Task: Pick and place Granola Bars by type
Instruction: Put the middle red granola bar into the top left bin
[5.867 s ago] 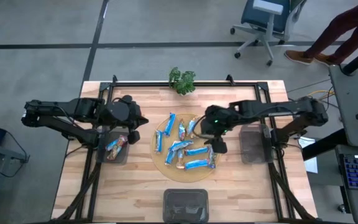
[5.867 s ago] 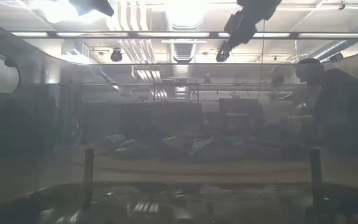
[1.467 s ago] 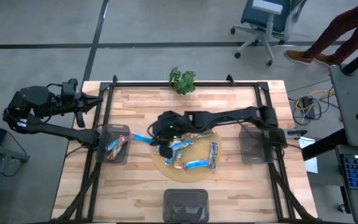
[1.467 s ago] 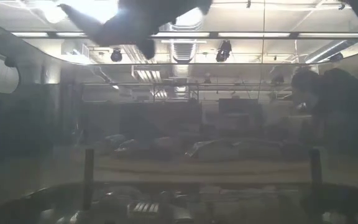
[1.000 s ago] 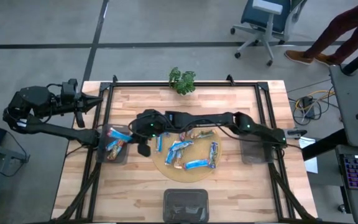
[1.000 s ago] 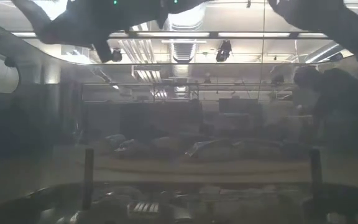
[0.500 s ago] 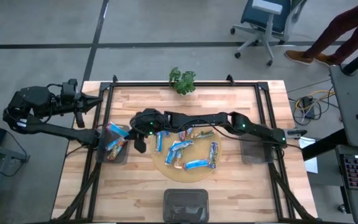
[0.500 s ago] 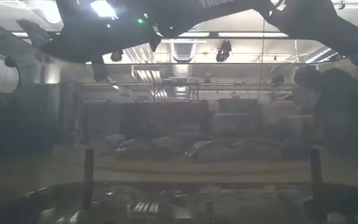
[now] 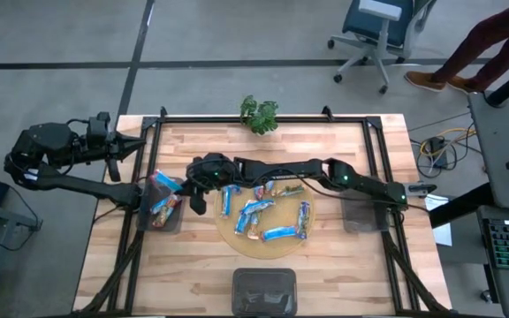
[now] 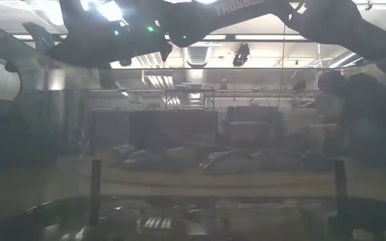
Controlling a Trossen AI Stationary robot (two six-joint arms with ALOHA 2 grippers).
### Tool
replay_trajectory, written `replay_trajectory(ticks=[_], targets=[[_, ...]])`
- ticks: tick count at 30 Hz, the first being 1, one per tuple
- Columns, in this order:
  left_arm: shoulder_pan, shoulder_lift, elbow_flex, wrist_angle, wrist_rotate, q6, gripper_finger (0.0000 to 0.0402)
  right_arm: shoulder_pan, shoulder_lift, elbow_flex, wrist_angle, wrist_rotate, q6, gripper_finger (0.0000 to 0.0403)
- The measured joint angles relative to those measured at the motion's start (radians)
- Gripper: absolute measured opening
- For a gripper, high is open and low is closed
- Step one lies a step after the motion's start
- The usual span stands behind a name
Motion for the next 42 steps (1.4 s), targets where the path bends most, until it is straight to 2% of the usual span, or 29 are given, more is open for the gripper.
replay_trajectory(ticks=[9, 15, 21, 26, 31, 36, 42], targets=[[0.0, 0.0, 0.0, 0.0, 0.0, 0.0, 0.0, -0.01, 0.041, -0.002, -0.006, -0.007, 0.093, 0.0033], [0.0, 0.0, 0.0, -0.005, 0.0, -0.004, 0.0, -0.009, 0.044, -0.003, -0.009, -0.023, 0.093, 0.0033], [0.0, 0.013, -0.001, -0.037, 0.008, -0.073, 0.0, -0.008, 0.042, 0.016, -0.017, -0.146, 0.093, 0.0033], [0.0, 0.021, -0.001, -0.051, 0.012, -0.085, 0.0, 0.002, 0.003, 0.059, -0.06, -0.183, 0.048, 0.0033], [0.0, 0.027, -0.001, -0.047, 0.013, -0.159, 0.0002, 0.004, -0.086, 0.062, -0.209, -0.184, -0.039, 0.0033], [0.0, 0.033, -0.001, -0.013, 0.013, -0.204, 0.0032, 0.009, -0.162, 0.062, -0.393, -0.163, -0.155, 0.0033], [0.0, 0.05, -0.001, -0.008, 0.014, -0.248, 0.0107, 0.005, -0.22, 0.061, -0.467, -0.099, -0.226, 0.0033]])
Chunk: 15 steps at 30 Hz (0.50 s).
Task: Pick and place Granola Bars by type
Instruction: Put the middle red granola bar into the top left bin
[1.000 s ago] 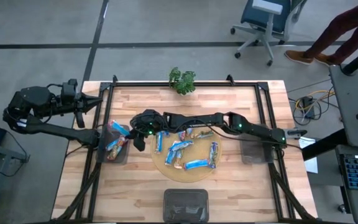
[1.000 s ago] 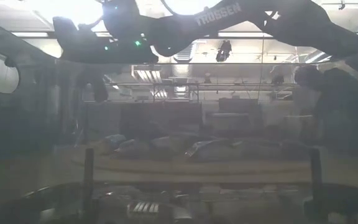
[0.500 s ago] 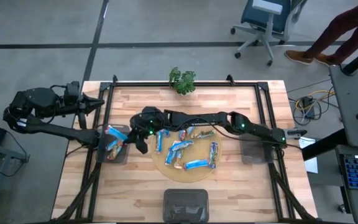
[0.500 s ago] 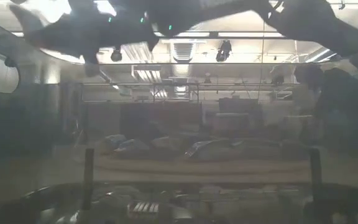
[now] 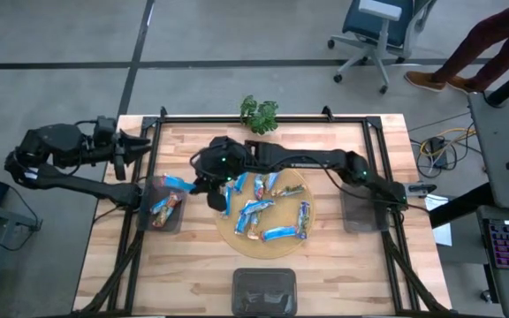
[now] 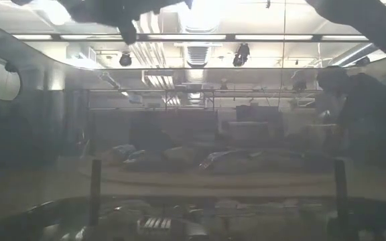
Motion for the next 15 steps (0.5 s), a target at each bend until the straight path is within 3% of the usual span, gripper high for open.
replay_trajectory(ticks=[8, 15], targets=[[0.0, 0.012, 0.0, 0.057, 0.047, -0.017, 0.0208, -0.038, -0.036, 0.0, -0.028, 0.027, -0.014, 0.0033], [0.0, 0.019, 0.0, 0.069, 0.091, -0.05, 0.0222, -0.065, -0.05, 0.002, -0.004, 0.076, -0.014, 0.0033]])
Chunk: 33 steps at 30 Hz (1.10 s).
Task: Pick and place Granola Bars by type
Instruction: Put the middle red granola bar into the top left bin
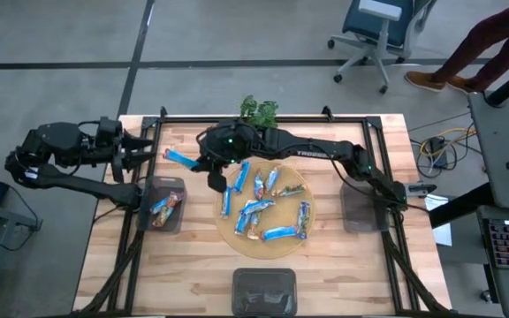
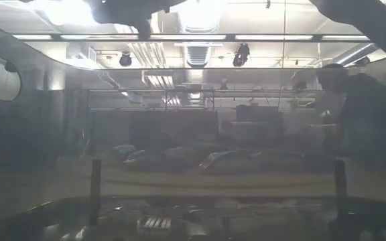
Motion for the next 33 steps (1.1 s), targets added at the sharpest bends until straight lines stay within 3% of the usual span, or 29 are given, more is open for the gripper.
replay_trajectory(ticks=[21, 27, 33], targets=[[0.0, 0.148, -0.001, 0.043, -0.022, 0.015, 0.0216, 0.0, -0.005, 0.0, 0.055, 0.036, 0.004, 0.0033], [0.0, 0.184, -0.001, 0.044, -0.022, 0.008, 0.0183, 0.005, -0.005, 0.0, 0.065, 0.033, 0.005, 0.0033], [0.001, 0.197, -0.001, 0.043, -0.018, 0.001, 0.0115, 0.013, -0.005, 0.0, 0.064, 0.033, 0.006, 0.0033]])
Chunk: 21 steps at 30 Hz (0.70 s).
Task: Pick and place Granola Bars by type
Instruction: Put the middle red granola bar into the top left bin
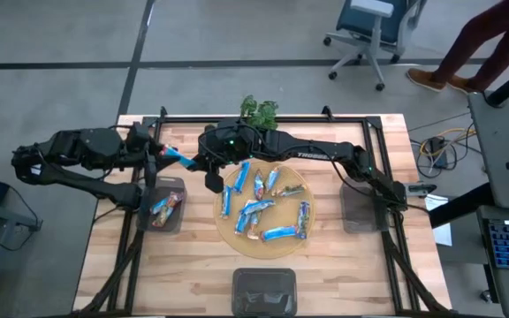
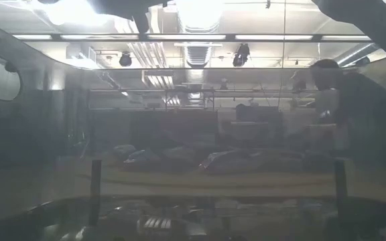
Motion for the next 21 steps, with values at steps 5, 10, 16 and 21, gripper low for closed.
replay_trajectory(ticks=[5, 10, 16, 21], targets=[[0.0, -0.002, 0.0, 0.0, 0.0, -0.003, 0.0056, 0.001, -0.001, 0.0, 0.003, 0.0, -0.002, 0.0034], [0.0, -0.004, 0.004, -0.01, 0.004, 0.0, 0.0037, 0.0, -0.012, 0.0, -0.001, -0.048, 0.008, 0.0064], [0.0, -0.017, 0.004, -0.08, -0.003, 0.002, 0.0037, 0.001, -0.034, 0.0, -0.005, -0.061, 0.03, 0.0158], [0.001, -0.049, 0.008, -0.237, -0.002, -0.031, 0.0036, 0.002, -0.078, 0.001, -0.059, -0.076, 0.075, 0.0225]])
